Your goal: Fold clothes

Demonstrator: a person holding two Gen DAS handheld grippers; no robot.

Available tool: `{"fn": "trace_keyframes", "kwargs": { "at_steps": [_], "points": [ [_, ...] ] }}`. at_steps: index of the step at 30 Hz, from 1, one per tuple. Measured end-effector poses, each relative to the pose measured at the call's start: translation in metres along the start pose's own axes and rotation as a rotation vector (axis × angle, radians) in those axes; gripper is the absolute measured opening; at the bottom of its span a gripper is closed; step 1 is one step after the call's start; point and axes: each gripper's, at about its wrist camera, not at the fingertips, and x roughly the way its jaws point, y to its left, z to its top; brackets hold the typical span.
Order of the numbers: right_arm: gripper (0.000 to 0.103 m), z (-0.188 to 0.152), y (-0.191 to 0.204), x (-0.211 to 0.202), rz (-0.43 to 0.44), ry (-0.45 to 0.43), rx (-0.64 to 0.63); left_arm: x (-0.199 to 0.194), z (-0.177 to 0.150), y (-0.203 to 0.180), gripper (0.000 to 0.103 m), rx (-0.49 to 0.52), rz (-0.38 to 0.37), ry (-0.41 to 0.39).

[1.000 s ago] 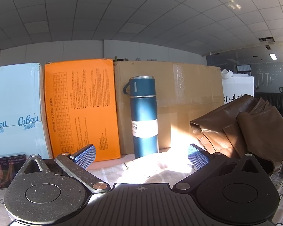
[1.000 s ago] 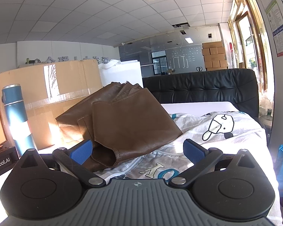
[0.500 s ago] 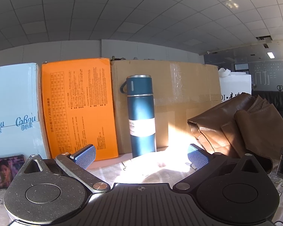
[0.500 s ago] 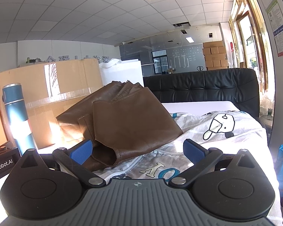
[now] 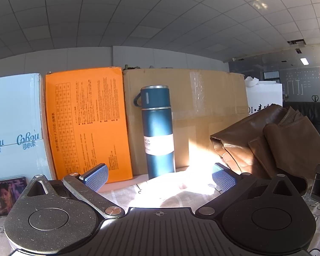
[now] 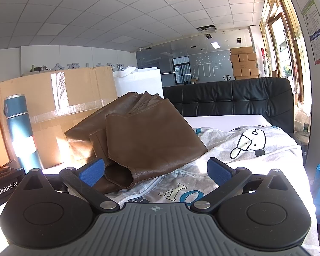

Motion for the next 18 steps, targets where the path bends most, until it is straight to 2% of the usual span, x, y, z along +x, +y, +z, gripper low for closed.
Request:
{"fn": "trace_keyframes", "kwargs": {
  "at_steps": [18],
  "points": [
    [0.103, -0.0008, -0.0008, 0.0012, 0.003, 0.001, -0.002, 0.0, 0.0004, -0.0001, 0.103, 0.001, 0.002, 0.0]
  ]
}}
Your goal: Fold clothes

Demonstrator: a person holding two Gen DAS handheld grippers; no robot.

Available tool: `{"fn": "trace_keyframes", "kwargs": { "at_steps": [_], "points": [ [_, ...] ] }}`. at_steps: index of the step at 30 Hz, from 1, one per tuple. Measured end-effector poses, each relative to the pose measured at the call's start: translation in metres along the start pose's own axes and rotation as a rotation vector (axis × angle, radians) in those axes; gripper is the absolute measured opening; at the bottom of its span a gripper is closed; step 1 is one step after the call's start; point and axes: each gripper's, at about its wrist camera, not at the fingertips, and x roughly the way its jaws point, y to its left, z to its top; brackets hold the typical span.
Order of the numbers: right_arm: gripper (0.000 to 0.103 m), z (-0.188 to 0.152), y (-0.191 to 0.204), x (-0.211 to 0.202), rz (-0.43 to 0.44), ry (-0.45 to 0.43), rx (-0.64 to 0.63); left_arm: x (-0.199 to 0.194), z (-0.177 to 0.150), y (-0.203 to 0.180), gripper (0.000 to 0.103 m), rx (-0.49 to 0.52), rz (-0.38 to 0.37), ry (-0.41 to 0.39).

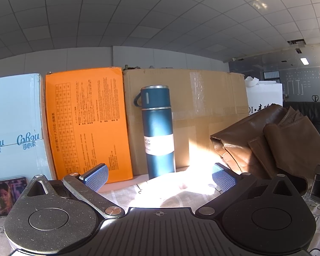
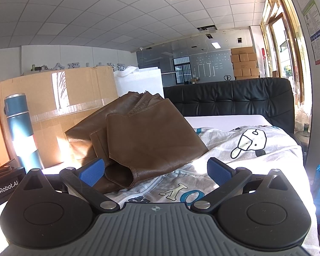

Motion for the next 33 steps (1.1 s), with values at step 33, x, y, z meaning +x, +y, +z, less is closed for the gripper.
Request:
{"fn": "trace_keyframes", "kwargs": {
  "at_steps": [33],
  "points": [
    [0.103, 0.0002, 0.0004, 0.0, 0.003, 0.009, -0.005, -0.0006, -0.0003, -0.0012, 0.103, 0.004, -0.02, -0.007]
  ]
}}
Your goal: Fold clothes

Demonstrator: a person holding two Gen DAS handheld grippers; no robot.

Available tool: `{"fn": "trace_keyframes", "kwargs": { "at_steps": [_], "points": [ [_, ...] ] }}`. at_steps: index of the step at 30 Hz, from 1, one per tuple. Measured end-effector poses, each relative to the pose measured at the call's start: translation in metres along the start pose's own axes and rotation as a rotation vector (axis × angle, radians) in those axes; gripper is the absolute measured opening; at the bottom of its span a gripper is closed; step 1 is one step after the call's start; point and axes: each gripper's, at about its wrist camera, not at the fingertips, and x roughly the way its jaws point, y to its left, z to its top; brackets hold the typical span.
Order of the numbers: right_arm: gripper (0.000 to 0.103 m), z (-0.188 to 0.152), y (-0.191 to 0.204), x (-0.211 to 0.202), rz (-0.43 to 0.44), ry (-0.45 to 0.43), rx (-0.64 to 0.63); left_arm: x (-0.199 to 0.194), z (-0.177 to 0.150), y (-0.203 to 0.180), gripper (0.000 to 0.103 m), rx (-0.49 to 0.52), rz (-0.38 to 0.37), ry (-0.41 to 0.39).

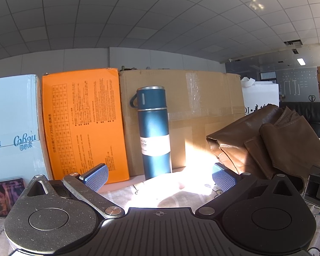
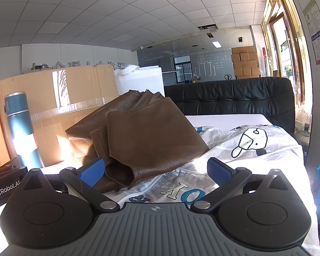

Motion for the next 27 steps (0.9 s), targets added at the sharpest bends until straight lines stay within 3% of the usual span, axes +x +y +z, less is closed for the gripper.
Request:
{"fn": "trace_keyframes", "kwargs": {
  "at_steps": [27],
  "points": [
    [0.103, 0.0001, -0.0006, 0.0028, 0.004, 0.005, -0.004, 0.0002, 0.0001, -0.0003, 0.103, -0.002, 0.001, 0.002]
  ]
}}
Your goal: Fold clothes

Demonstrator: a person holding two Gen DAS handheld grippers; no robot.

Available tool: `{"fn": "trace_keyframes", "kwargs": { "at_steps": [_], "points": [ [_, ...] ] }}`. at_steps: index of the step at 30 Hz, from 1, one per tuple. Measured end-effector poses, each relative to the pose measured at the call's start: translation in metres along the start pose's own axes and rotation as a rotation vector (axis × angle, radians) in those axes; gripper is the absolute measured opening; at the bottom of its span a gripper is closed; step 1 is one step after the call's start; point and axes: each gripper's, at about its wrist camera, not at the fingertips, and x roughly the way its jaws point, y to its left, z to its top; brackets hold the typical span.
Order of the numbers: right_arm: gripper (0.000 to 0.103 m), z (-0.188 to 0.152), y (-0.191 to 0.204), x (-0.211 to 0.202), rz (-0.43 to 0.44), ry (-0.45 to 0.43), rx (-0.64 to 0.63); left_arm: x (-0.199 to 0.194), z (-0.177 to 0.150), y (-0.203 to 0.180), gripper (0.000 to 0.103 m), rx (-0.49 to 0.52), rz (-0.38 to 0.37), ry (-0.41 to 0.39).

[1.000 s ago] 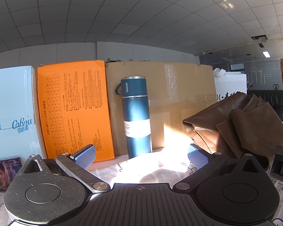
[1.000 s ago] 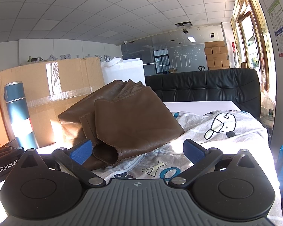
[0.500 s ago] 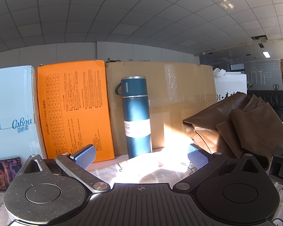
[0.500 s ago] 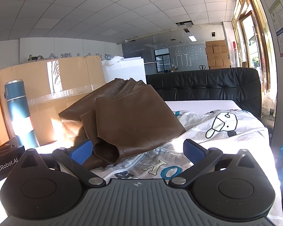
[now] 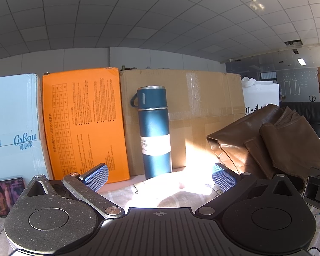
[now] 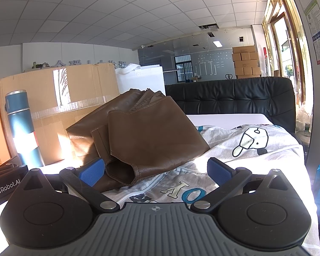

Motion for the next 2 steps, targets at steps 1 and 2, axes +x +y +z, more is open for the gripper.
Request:
{"fn": "trace_keyframes", "kwargs": {
  "at_steps": [1, 2],
  "points": [
    [0.103, 0.0, 0.0001, 0.0, 0.0, 0.0, 0.0, 0.0002, 0.0, 0.0, 0.103, 0.0, 0.0, 0.0],
    [0.103, -0.0001, 0.0002, 0.0, 0.0, -0.001, 0.0, 0.0004, -0.0001, 0.0, 0.103, 0.0, -0.001, 0.001]
  ]
}}
